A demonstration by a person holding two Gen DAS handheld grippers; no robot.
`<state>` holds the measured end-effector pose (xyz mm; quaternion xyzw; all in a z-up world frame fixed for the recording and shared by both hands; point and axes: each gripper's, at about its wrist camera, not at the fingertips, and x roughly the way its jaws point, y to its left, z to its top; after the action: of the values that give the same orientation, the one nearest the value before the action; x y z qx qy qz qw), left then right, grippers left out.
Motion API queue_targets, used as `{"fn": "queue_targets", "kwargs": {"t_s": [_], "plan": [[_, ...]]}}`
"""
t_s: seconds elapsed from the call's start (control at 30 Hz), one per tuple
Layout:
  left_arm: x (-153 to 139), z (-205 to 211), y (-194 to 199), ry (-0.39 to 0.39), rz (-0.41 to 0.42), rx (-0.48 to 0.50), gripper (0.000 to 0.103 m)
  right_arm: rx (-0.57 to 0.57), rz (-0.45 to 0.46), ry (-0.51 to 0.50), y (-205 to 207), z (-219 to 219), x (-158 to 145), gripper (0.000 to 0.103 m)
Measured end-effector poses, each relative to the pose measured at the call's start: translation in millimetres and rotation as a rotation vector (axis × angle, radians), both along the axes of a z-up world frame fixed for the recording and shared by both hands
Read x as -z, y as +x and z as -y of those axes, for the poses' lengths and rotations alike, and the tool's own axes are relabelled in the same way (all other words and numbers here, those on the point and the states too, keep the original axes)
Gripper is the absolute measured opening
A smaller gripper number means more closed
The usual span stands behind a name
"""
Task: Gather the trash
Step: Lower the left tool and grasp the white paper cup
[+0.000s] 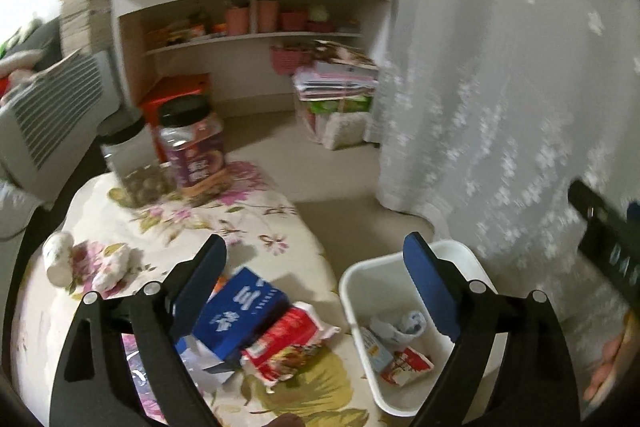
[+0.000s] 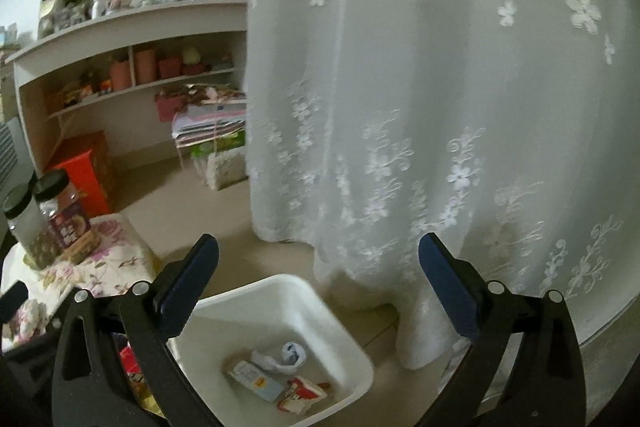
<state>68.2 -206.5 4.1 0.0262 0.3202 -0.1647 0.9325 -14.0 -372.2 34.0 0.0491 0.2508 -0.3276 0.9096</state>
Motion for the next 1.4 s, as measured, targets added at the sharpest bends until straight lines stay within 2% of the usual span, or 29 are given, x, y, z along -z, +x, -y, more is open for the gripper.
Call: {"fn": "queue_targets", "kwargs": {"t_s": [0.2, 0.8, 1.13, 1.4], "plan": [[-1, -35, 13, -0.018, -0.026, -0.087, 0.088, -0.064, -0.023, -0.021, 17, -31, 5, 0.096], [14, -138, 45, 0.025, -0.118, -0.285, 0.088, -0.255, -0.094, 0.078, 77, -127, 30, 0.096], [33, -216, 70, 0.058, -0.181, -0.435, 0.088, -0.379, -0.133, 0.124, 111, -189, 46, 0.096], [62, -284, 111, 0.061, -0.275, -0.565, 0.088, -0.439, -0.204, 0.183, 145, -226, 70, 0.096]]}}
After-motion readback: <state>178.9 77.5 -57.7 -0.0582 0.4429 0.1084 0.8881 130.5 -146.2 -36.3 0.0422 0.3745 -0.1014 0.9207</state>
